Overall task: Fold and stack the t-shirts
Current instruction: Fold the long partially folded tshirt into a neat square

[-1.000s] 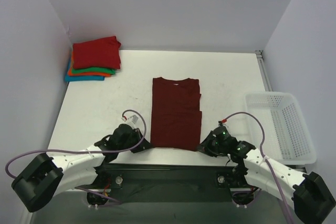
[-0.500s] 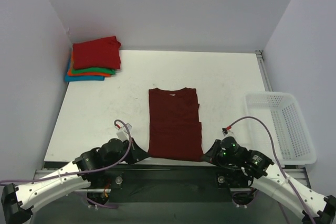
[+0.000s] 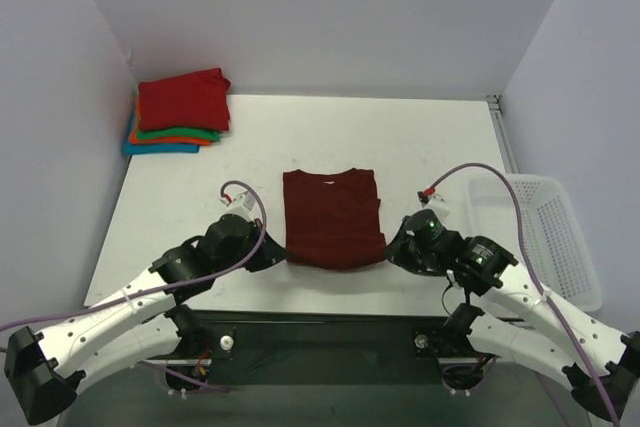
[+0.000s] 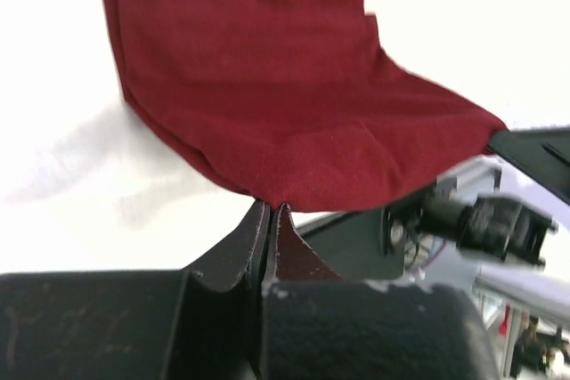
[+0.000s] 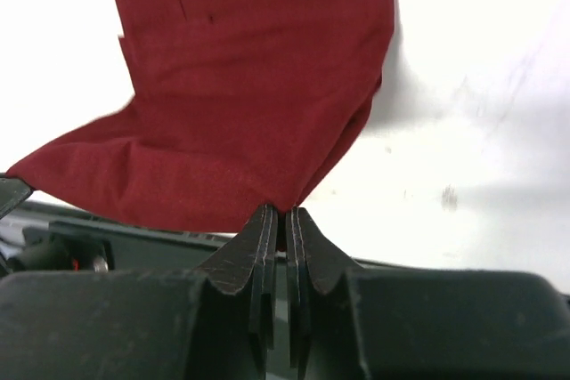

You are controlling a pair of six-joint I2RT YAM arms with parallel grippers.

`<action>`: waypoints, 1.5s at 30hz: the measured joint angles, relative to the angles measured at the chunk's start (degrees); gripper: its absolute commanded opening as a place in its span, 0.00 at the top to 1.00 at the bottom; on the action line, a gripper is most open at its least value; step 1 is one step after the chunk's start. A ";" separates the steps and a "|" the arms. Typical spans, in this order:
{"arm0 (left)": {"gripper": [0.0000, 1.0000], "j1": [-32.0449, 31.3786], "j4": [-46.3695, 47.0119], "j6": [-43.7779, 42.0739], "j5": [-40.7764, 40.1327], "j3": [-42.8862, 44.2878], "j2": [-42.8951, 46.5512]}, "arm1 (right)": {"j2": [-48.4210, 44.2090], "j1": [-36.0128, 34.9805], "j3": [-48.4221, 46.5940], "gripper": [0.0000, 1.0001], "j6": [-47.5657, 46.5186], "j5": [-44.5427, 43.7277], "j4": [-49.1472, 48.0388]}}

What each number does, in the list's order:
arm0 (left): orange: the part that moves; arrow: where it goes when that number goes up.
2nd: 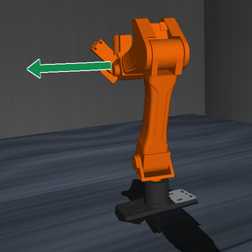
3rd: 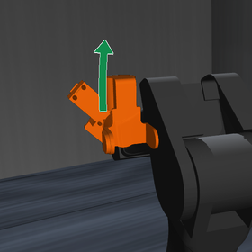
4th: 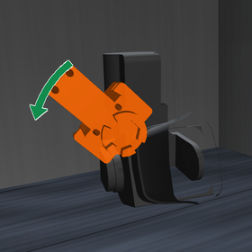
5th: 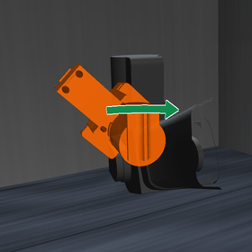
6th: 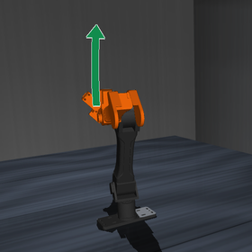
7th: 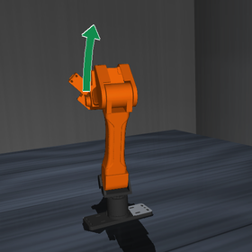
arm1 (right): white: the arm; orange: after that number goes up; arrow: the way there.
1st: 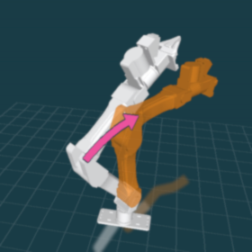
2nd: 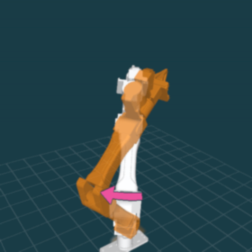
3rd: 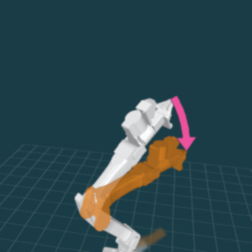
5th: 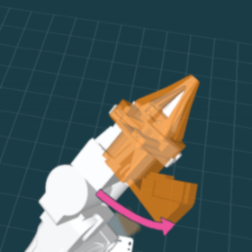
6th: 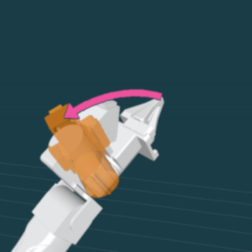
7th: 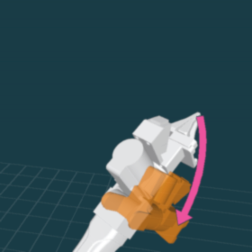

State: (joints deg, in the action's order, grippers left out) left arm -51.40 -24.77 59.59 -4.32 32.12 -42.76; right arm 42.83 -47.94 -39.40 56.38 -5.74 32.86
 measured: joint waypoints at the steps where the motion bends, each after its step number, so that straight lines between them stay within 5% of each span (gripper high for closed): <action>1: 1.00 1.49 0.39 -0.57 0.59 1.18 -1.84 | 1.81 0.76 -1.75 1.00 -1.01 -0.42 -0.04; 18: 1.00 19.04 7.06 -7.06 12.87 16.13 -24.74 | 27.65 16.85 -23.30 1.00 -14.34 6.25 -2.38; 26: 1.00 30.16 12.72 -8.72 19.65 27.58 -41.83 | 49.42 26.36 -41.18 0.95 -18.49 14.32 -5.46; 29: 0.80 33.66 16.31 -10.10 22.49 34.10 -52.09 | 60.43 28.50 -49.72 0.86 -20.13 16.94 -7.13; 30: 0.67 34.64 18.40 -10.45 23.37 35.89 -55.69 | 63.87 29.24 -52.46 0.74 -20.55 17.73 -7.43; 32: 0.60 36.65 22.71 -11.37 25.53 39.52 -63.32 | 70.07 30.32 -56.81 0.62 -21.40 19.43 -8.46; 33: 0.45 37.51 23.91 -11.52 26.56 41.33 -66.88 | 72.83 30.77 -59.19 0.51 -21.84 20.28 -8.35; 36: 0.27 39.80 27.85 -12.11 29.22 45.16 -75.54 | 80.02 31.85 -65.26 0.40 -23.23 22.10 -9.09; 45: 0.24 42.77 31.71 -11.80 31.06 41.66 -76.17 | 82.51 33.33 -64.39 0.41 -25.70 21.55 -9.68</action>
State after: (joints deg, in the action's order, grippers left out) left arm -8.62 6.94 47.79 26.74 73.78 -118.93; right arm 125.34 -14.61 -103.79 30.68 15.81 23.18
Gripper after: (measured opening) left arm 0.760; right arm 0.595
